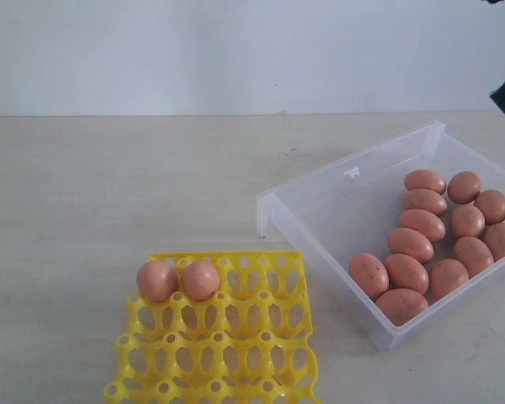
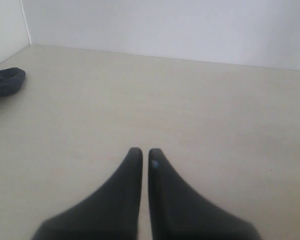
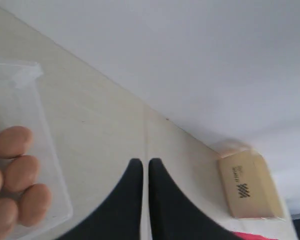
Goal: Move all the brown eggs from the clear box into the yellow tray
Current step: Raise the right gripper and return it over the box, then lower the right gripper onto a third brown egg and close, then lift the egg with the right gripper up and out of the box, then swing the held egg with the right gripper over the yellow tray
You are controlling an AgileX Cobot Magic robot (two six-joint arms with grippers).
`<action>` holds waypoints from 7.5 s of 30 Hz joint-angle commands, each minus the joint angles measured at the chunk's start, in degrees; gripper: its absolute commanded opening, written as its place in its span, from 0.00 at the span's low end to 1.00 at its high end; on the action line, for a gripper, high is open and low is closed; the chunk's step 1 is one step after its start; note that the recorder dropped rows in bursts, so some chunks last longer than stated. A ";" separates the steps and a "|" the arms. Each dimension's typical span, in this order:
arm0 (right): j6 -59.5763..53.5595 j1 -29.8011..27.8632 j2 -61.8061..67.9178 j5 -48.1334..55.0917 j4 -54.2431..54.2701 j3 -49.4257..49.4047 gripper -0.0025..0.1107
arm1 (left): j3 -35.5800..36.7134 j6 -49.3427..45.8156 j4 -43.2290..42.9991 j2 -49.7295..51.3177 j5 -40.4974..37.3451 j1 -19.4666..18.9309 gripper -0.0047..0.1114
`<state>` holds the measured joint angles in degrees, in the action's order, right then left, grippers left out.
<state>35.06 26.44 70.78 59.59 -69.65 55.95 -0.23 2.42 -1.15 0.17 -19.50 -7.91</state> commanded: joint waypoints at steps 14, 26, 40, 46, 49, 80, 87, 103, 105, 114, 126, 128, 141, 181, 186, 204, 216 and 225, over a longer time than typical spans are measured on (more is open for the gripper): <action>-54.91 -23.53 20.56 2.51 77.55 13.12 0.02 | 0.23 -0.24 0.00 -0.17 0.19 0.53 0.08; -64.39 -23.31 34.46 3.77 82.81 19.65 0.37 | 0.23 -0.24 0.00 -0.17 0.19 0.53 0.08; -71.44 -23.31 36.75 -7.78 82.17 19.65 0.45 | 0.23 -0.24 0.00 -0.17 0.19 0.53 0.08; -71.05 -23.31 38.92 -7.64 80.31 19.65 0.45 | 0.23 -0.24 0.00 -0.17 0.19 0.53 0.08; -71.05 -23.31 39.68 -7.33 80.31 19.65 0.45 | 0.23 -0.24 0.00 -0.17 0.19 0.53 0.08; -67.76 -23.31 46.34 -8.47 80.81 19.43 0.02 | 0.23 -0.24 0.00 -0.17 0.19 0.53 0.08; -64.00 -23.31 45.17 -5.58 83.79 19.43 0.02 | 0.23 -0.24 0.00 -0.17 0.19 0.53 0.08; -59.38 -23.31 32.99 -11.71 88.76 19.43 0.02 | 0.23 -0.24 0.00 -0.17 0.19 0.53 0.08; -59.38 -23.31 31.47 -13.04 90.07 19.43 0.02 | 0.23 -0.24 0.00 -0.17 0.19 0.53 0.08; -59.38 -23.31 26.15 -19.04 93.33 19.33 0.02 | 0.23 -0.24 0.00 -0.17 0.19 0.53 0.08; -70.85 -18.26 8.89 -47.22 111.41 1.76 0.02 | 0.23 -0.24 0.00 -0.17 0.19 0.53 0.08; -73.39 -17.23 6.34 -48.30 111.36 -1.34 0.02 | 0.23 -0.24 0.00 -0.17 0.19 0.53 0.08; -74.06 -17.11 -4.74 -53.41 111.36 -16.20 0.02 | 0.23 -0.24 0.00 -0.17 0.19 0.53 0.08; -62.12 -17.11 -29.51 -61.15 113.53 -13.42 0.02 | 0.23 -0.24 0.00 -0.17 0.19 0.53 0.08; -52.86 -17.11 -29.51 -60.22 113.67 -10.07 0.02 | 0.23 -0.24 0.00 -0.17 0.19 0.53 0.08; -110.98 -5.00 -27.23 -17.83 137.69 4.78 0.02 | 0.23 -0.24 0.00 -0.17 0.19 0.53 0.08; -94.58 6.87 7.15 -2.71 102.95 4.78 0.02 | 0.23 -0.24 0.00 -0.17 0.19 0.53 0.08; -69.00 8.51 7.67 -25.78 77.10 4.78 0.02 | 0.23 -0.24 0.00 -0.17 0.19 0.53 0.08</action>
<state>-39.18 34.30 78.53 42.50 11.58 60.52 -0.23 2.42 -1.15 0.17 -19.50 -7.91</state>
